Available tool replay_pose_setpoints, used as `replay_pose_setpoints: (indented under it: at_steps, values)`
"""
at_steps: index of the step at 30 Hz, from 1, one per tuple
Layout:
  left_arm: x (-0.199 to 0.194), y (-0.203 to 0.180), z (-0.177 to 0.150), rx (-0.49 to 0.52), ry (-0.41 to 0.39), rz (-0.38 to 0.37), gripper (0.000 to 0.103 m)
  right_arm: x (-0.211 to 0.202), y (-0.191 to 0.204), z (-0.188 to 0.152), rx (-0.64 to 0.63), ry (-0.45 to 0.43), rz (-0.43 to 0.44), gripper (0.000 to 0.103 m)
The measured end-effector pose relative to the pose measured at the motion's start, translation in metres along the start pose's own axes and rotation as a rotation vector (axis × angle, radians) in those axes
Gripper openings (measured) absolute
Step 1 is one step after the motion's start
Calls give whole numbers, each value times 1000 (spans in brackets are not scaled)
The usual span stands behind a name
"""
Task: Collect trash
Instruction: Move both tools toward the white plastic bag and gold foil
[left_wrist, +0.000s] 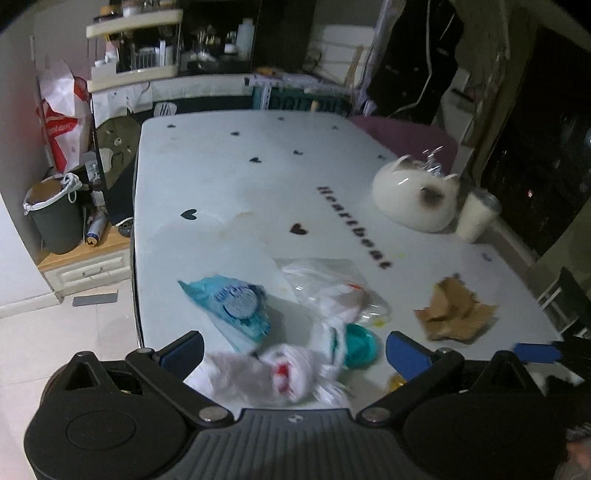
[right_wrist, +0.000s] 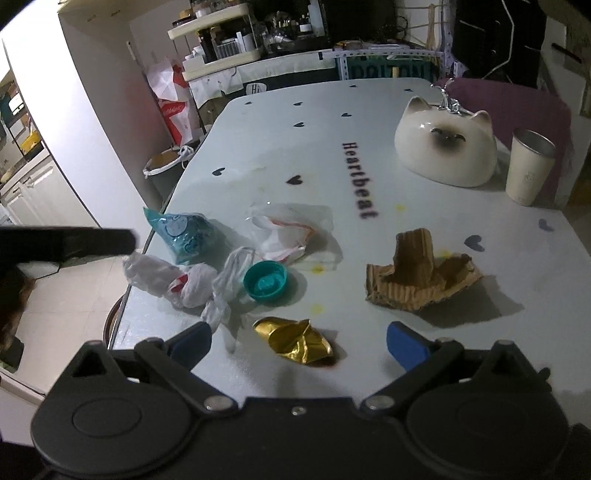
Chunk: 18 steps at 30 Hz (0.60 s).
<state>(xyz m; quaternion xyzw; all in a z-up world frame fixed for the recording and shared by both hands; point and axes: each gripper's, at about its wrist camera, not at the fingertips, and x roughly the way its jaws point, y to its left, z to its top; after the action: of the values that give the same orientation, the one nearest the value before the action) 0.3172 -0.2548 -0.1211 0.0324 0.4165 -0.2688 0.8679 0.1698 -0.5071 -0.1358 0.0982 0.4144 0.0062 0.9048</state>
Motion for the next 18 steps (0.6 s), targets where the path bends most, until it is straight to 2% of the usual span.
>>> replay_pose_setpoints:
  at_steps: [6,8,11,18]
  values:
    - [48,32,10,-61,75,24,103,6,-9,-1,22,-12,9,102]
    - [58,42,4,-123,105,28,103,10,-11,-2,27,-6,13,102]
    - [61,48,-12,-202,129,-43,102,18,-13,-5,28,4,14,102]
    - [36,19,-50,-206,137,-131,102,41,-14,-8,38,49,10,102]
